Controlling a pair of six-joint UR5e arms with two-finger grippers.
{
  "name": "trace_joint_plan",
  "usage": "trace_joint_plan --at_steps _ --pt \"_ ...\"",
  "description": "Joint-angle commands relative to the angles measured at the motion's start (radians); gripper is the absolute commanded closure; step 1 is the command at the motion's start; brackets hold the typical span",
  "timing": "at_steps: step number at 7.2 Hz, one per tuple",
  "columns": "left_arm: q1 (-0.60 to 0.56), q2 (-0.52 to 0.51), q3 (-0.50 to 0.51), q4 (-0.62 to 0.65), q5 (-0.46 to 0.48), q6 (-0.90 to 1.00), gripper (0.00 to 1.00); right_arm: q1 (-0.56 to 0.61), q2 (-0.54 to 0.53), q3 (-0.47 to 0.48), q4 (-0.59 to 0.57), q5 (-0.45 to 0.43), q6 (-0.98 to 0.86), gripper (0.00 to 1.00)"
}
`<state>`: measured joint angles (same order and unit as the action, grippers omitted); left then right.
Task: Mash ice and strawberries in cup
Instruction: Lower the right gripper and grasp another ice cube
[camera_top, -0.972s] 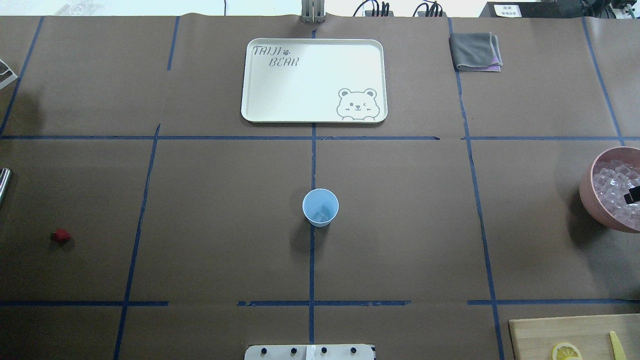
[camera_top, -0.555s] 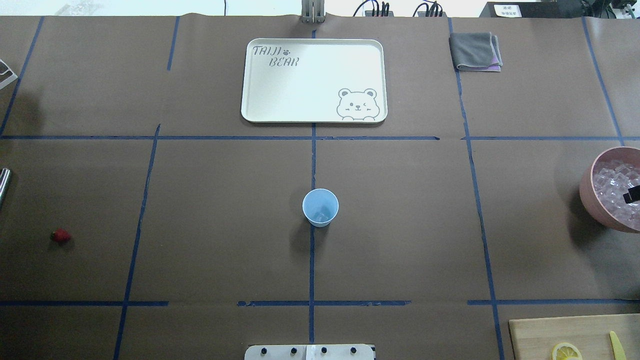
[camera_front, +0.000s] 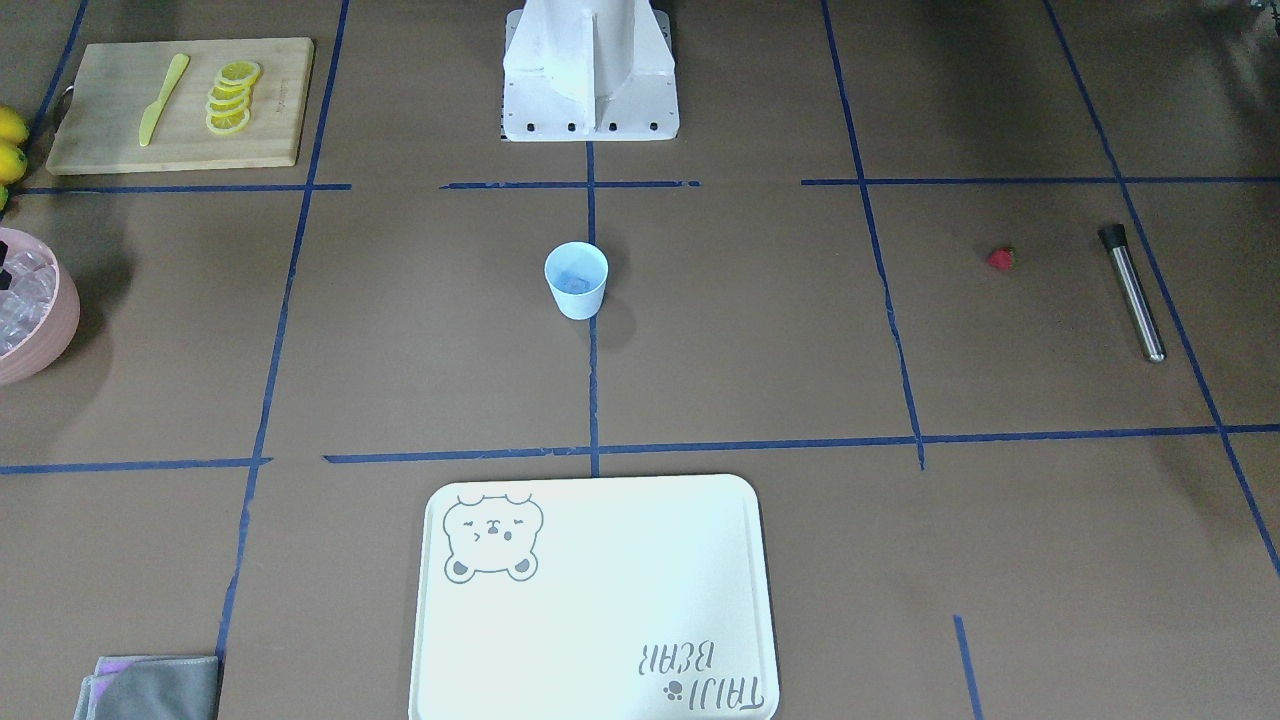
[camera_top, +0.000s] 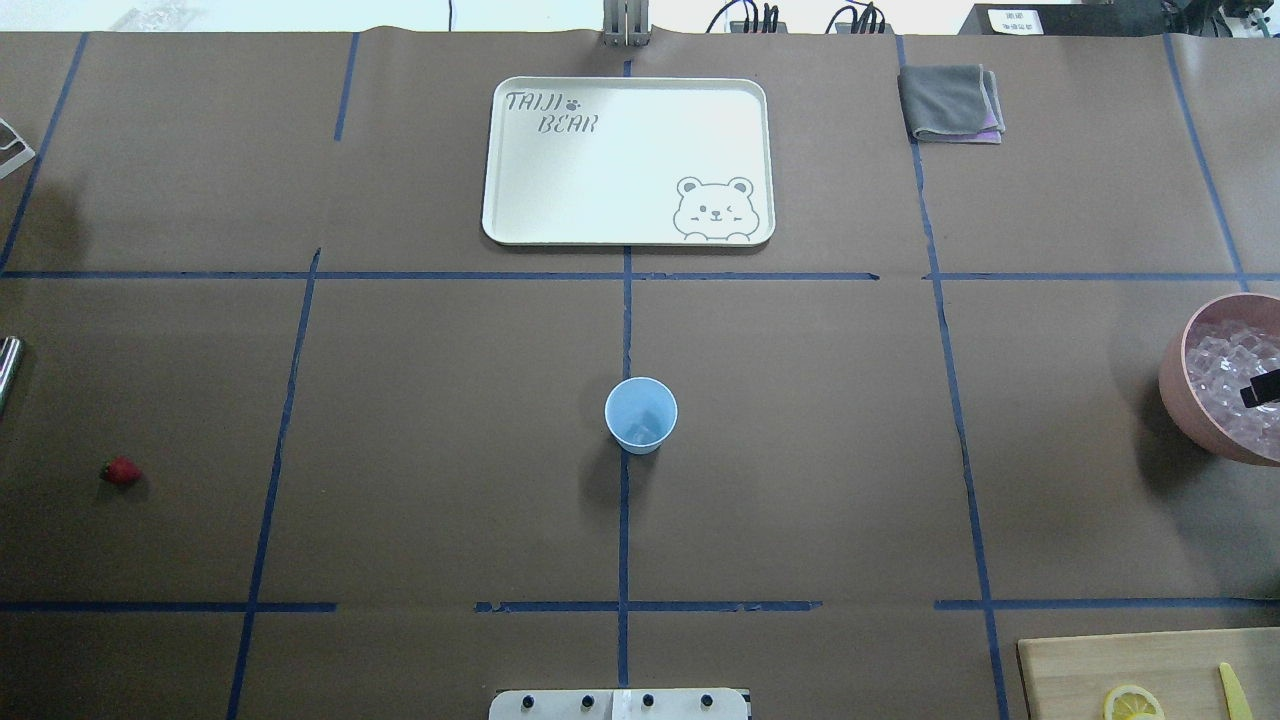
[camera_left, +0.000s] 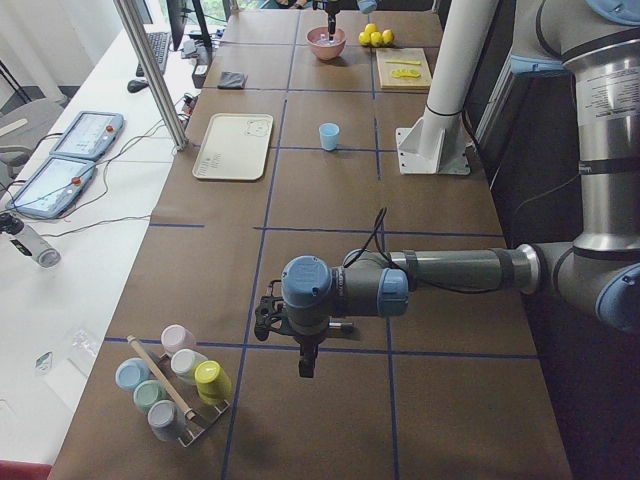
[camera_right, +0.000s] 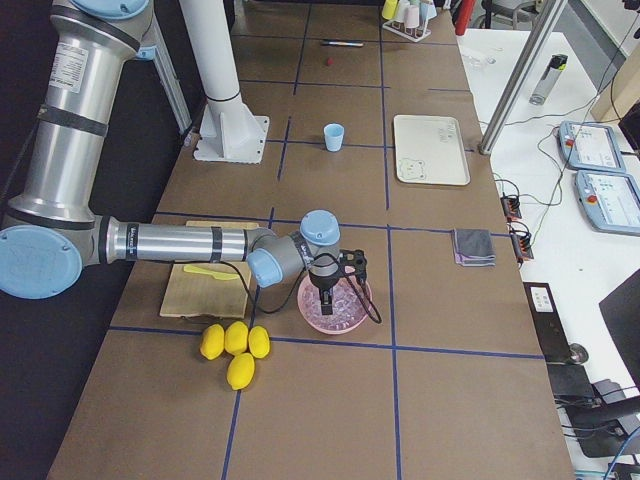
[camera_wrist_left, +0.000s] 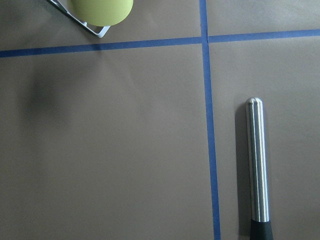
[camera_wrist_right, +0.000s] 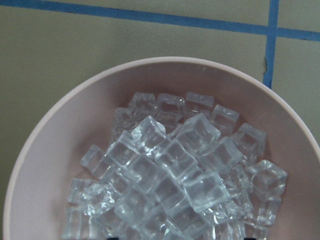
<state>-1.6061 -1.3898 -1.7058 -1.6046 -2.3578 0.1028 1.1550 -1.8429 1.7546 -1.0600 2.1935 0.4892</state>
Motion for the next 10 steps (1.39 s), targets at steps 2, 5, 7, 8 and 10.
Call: trace_joint_plan --at_steps 2,5,7,8,10 --pt "0.000 0.000 0.000 0.000 0.000 0.000 0.00 -0.005 -0.001 -0.001 -0.005 0.003 -0.009 0.76" --pt "0.000 0.000 0.000 0.000 0.000 0.000 0.00 -0.005 -0.001 0.005 -0.005 0.003 -0.020 0.98" --pt "0.000 0.000 0.000 -0.002 0.000 0.000 0.00 -0.003 -0.001 0.016 -0.005 0.005 -0.020 0.98" --pt "0.000 0.000 0.000 -0.002 0.000 0.000 0.00 -0.001 -0.003 0.075 -0.017 0.012 -0.020 0.98" --pt "0.000 0.000 0.002 0.000 0.000 0.000 0.00 0.020 0.002 0.175 -0.037 0.074 -0.014 0.98"
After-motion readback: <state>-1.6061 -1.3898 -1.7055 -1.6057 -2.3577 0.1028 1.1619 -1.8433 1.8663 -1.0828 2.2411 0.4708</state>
